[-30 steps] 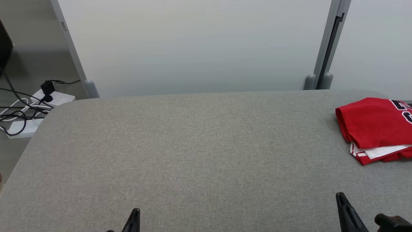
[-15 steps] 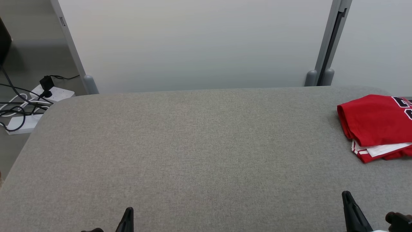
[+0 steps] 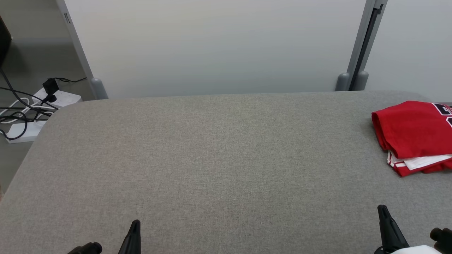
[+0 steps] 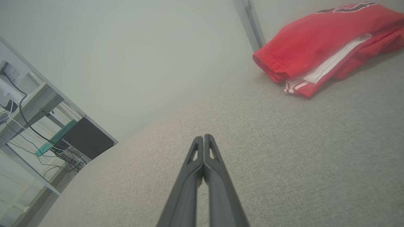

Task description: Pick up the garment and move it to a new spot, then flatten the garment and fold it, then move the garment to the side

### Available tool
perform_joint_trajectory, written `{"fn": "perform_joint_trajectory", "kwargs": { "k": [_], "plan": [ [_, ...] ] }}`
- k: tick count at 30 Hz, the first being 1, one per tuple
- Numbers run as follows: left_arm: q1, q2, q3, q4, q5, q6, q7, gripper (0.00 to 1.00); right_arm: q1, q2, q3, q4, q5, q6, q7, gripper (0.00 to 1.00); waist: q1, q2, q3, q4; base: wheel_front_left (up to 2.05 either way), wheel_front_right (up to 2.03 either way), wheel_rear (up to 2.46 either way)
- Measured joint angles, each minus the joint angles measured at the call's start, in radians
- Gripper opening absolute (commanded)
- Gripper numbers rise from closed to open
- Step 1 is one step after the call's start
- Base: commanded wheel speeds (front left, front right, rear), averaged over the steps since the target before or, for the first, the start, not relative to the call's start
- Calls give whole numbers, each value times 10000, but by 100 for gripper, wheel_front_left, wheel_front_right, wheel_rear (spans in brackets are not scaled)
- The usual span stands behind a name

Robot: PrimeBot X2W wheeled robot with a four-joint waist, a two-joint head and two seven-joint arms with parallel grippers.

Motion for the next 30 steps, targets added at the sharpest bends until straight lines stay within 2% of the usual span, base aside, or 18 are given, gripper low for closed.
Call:
{"fn": "perform_joint_trajectory", "kwargs": {
  "k": [30],
  "plan": [
    [-601, -6, 625, 92, -3262, -428, 803, 0, -412, 79, -506, 48, 3116, 0, 813, 0, -1, 0, 315, 37, 0, 0, 0]
  ]
}}
